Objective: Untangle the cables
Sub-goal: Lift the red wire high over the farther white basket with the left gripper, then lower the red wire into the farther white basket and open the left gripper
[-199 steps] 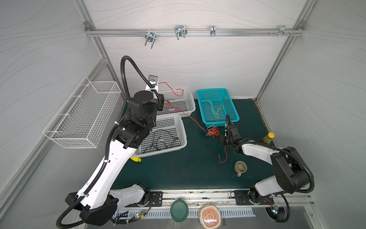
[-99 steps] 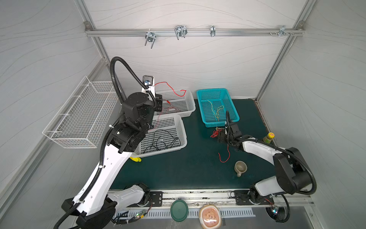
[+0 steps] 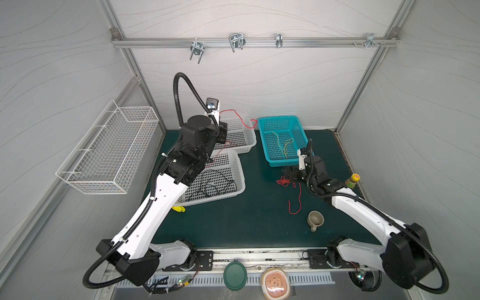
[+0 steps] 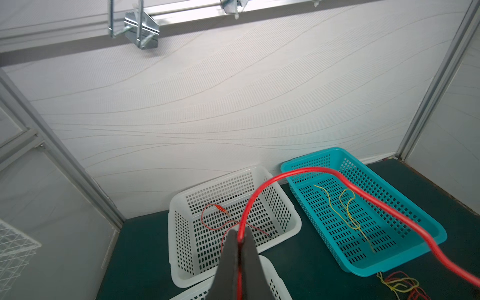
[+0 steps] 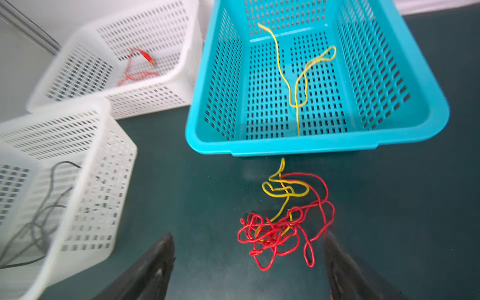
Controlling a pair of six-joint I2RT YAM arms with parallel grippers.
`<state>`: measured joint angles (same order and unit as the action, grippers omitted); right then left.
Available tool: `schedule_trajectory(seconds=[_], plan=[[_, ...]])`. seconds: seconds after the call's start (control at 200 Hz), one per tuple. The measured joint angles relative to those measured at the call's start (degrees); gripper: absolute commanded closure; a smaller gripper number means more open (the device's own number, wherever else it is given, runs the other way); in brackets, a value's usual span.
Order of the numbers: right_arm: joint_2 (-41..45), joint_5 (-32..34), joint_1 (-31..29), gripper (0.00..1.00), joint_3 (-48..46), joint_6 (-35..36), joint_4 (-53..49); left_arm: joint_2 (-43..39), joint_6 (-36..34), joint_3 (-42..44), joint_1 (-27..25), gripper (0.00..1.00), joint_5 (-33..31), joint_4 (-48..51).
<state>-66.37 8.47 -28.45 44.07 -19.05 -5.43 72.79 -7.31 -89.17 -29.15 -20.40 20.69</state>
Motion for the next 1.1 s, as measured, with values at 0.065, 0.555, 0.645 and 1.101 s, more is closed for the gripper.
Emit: schedule_trajectory(seconds=[0.065,0.555,0.645,1.101], plan=[[1.4,-0.37,0.0,0.12,-0.04,-0.04,0.04,1.97,-0.24,-0.94,0.0,1.0,0.94,-0.83],[2.82,-2.32,-0.94,0.12,-2.8,-1.33,0.61,16.96,-9.05,-13.86,1.07,1.0,4.04,-12.61],[2.82,-2.03,-1.42,0.11,-2.8,-1.57,0.63,20.09,-9.77,-15.74,2.32,1.0,4.72,-14.36],[0.79,0.85,-3.87,0.11,-2.71,-3.48,0.17,34.58,-6.03,-22.36,10.82,1.0,8.5,-18.56]])
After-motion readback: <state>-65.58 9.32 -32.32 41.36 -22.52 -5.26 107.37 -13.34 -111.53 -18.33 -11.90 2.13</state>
